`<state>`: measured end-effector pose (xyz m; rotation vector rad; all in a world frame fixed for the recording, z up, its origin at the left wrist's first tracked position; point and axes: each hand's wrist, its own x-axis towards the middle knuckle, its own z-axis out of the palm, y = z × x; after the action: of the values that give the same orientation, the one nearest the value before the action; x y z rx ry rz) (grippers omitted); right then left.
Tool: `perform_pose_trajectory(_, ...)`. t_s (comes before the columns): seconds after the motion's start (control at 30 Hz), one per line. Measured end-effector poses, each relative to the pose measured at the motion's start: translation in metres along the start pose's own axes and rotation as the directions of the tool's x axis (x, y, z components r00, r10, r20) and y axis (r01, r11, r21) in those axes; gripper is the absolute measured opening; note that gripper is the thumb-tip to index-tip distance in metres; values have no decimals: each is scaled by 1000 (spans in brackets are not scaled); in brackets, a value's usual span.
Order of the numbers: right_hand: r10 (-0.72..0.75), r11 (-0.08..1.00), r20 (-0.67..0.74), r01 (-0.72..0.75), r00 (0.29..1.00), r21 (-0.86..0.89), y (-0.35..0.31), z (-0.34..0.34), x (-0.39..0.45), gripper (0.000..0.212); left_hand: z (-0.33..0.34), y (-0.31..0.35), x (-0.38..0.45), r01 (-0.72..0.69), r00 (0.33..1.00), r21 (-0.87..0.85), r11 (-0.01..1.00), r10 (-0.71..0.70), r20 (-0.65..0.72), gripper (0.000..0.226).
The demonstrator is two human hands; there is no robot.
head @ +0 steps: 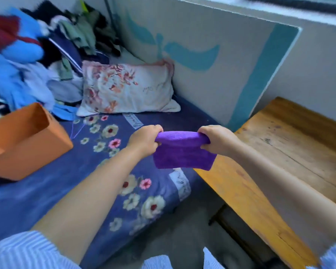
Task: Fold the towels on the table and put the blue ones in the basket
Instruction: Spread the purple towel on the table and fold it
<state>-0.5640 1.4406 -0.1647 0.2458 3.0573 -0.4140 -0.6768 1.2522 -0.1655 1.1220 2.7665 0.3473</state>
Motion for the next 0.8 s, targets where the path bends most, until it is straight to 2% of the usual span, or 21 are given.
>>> perform_pose_trajectory(0.27, -270, 963, 13, 270, 963, 18, -175, 17, 67, 40, -63, -153, -108, 208, 971, -47, 977, -212, -112, 33)
perform_pose_trajectory(0.43, -410, 912, 64, 410, 910, 7, -256, 24, 107, 41, -85, -217, -152, 339, 910, -141, 930, -363, -199, 32)
perform_pose_trajectory(0.6, -495, 869, 101, 490, 863, 74, -322, 34, 161, 65, -100, -279, -172, 428, 841, -194, 883, -468, -271, 29)
perform_pose_trajectory(0.67, -536, 844, 124, 530, 835, 75, -350, 40, 191, 62, -108, -311, -170, 471, 812, -203, 858, -512, -280, 28)
perform_pose_trajectory(0.8, -548, 836, 125, 540, 827, 98, -395, 48, 258, 52, -126, -376, -149, 533, 756, -237, 812, -583, -297, 29)
